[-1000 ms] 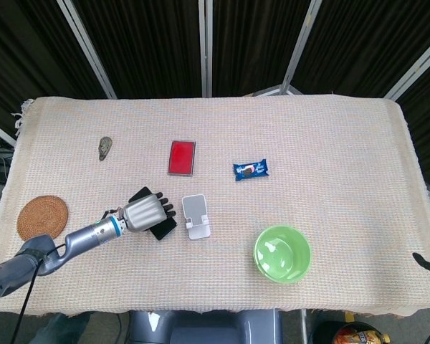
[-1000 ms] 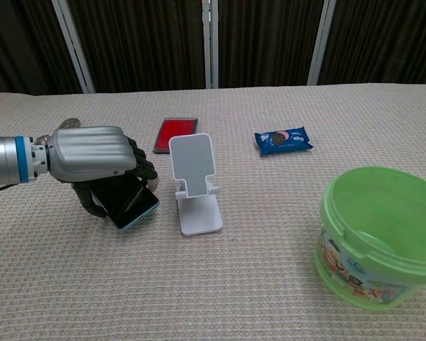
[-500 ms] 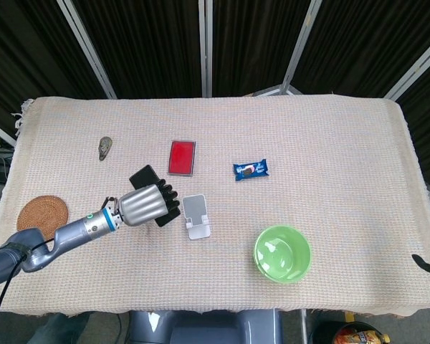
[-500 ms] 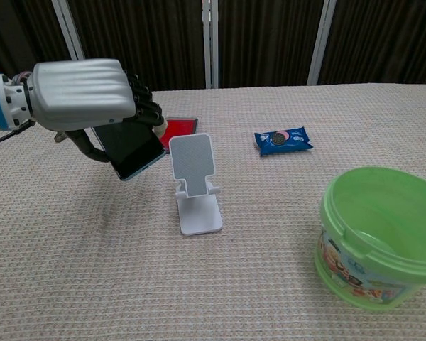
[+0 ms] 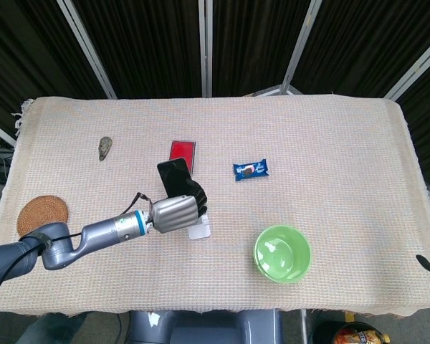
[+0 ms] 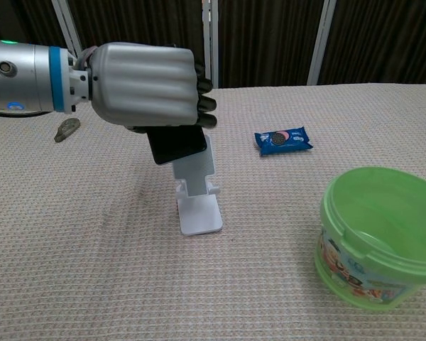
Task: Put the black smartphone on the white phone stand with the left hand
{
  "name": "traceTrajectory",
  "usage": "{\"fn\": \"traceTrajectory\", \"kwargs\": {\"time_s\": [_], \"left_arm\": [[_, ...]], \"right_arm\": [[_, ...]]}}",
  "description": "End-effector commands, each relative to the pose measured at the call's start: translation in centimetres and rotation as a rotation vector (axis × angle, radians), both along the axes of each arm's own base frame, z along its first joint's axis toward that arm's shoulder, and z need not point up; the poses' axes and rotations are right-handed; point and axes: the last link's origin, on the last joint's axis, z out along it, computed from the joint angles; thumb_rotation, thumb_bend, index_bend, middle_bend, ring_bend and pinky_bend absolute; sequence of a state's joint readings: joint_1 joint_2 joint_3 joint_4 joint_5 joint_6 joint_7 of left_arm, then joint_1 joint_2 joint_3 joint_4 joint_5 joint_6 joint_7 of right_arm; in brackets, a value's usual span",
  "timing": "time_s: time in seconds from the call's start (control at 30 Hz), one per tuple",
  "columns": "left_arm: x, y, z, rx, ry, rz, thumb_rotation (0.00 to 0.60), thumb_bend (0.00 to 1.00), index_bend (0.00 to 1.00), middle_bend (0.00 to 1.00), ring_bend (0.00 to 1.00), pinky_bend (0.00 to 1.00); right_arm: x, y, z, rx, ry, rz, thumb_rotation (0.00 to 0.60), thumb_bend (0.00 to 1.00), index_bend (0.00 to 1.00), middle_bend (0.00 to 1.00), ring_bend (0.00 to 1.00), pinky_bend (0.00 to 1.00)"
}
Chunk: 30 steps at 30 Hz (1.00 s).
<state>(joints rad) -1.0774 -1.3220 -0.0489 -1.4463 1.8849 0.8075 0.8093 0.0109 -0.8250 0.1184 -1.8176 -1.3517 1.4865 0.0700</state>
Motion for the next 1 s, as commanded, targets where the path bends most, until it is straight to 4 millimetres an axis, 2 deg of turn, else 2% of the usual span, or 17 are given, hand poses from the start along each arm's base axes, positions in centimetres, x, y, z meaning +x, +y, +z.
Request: {"fn": "traceTrajectory", "kwargs": {"time_s": [0.03, 0.13, 0.4, 1.0], "left_arm": [[1.0, -0.4, -1.3, 0.009, 0.058, -0.032, 0.6, 0.0, 0.57, 0.36, 0.45, 0.44], [1.2, -0.8, -2.7, 0.017, 0.103, -0.038, 0.6, 0.0, 0.56, 0.36, 0.45, 0.44], [1.4, -1.2, -4.5, 0.05, 0.141, -0.026, 0.6, 0.0, 0.55, 0.35, 0.44, 0.43], [1.7, -1.5, -6.0, 0.079, 0.182, -0.04, 0.6, 0.0, 0.54, 0.34, 0.43, 0.43]], "right_arm": [[-0.1, 0.1, 0.1, 0.0, -0.003, -0.001, 0.6, 0.0, 0.0, 0.0, 0.0, 0.0], [-0.1, 0.2, 0.4, -0.007, -0.008, 0.0, 0.6, 0.0, 0.0, 0.0, 0.0, 0.0], [-0.2, 0.3, 0.5, -0.009, -0.015, 0.002, 0.6, 0.0, 0.0, 0.0, 0.0, 0.0], [-0.4, 0.3, 0.8, -0.011, -0.022, 0.003, 0.6, 0.0, 0.0, 0.0, 0.0, 0.0]]}}
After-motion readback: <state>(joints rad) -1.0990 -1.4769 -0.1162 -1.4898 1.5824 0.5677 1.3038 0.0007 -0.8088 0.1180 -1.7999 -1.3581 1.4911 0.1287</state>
